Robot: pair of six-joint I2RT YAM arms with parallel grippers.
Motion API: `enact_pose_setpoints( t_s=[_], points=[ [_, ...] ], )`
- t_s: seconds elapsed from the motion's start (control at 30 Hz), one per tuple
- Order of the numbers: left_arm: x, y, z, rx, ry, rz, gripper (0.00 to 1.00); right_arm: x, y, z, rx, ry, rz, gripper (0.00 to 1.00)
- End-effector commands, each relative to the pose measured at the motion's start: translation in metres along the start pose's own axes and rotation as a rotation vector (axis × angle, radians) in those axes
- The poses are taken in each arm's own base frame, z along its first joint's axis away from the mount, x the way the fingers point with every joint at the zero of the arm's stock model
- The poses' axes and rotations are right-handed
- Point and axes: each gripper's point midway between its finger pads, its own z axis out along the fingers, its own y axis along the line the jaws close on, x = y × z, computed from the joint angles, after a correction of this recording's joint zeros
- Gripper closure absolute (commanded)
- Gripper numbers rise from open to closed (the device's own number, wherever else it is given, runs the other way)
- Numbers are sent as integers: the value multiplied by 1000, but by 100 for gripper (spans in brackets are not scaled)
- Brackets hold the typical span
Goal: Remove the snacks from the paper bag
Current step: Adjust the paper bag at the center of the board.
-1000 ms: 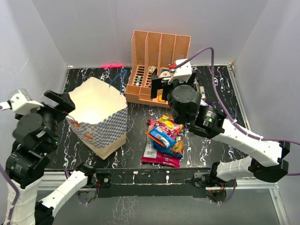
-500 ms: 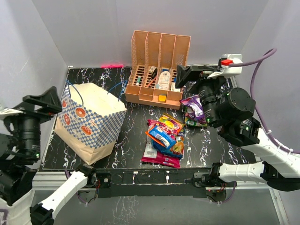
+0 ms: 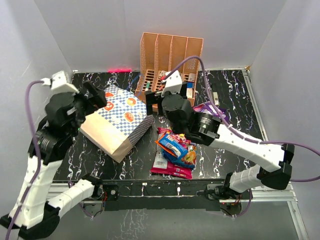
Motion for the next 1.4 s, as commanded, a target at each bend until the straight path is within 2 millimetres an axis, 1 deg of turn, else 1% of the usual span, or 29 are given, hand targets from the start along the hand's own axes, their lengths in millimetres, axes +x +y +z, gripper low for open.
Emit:
enact_pose_setpoints(
  t_s=[0.0,0.03,0.1,0.2,0.23,0.3,0.37,0.5,0.6,0.7,0.83,0.9,0.97,1.03,1.1,1.17,1.23,1.27,1.3,1.37],
  points=[
    [11,-50,20,175,105,8,2,17,3,9,-5,67,100,2],
    [15,-60,26,207,132,15,2,24,1,14,-1,94,112,2],
    [22,-78,39,255,173,21,2,38,-10,29,-19,147,159,2],
    [36,-105,62,340,225,38,2,54,-22,41,-83,221,235,2],
    [46,-113,76,351,254,45,2,56,-30,43,-81,230,248,2],
    [60,-124,95,365,305,63,2,60,-47,46,-57,235,255,2],
    [66,-131,114,354,324,77,3,62,-65,46,-29,231,254,2],
    [82,-135,158,297,333,122,7,68,-97,41,23,229,261,2],
    [94,-124,190,179,330,146,10,73,-112,35,42,233,265,2],
    [111,-120,217,120,338,156,13,76,-123,30,62,231,268,2],
    [136,-131,246,148,356,147,27,79,-133,24,84,228,267,2],
    [145,-135,259,156,356,143,31,78,-136,22,90,226,267,2],
    [148,-137,273,143,350,154,37,78,-138,20,93,226,268,2],
    [154,-134,287,105,348,172,40,79,-139,18,96,227,269,2],
    [162,-129,300,65,356,190,40,80,-140,16,96,231,270,2],
    [169,-128,310,49,361,208,42,80,-141,14,99,230,271,2],
    [170,-133,318,70,357,229,51,79,-143,11,103,226,273,2],
    [167,-137,321,84,345,233,55,79,-144,9,106,224,273,2],
    [162,-141,323,96,332,241,59,78,-145,8,108,219,273,2],
    [148,-150,325,127,293,264,71,77,-146,6,110,214,272,2]
  ],
)
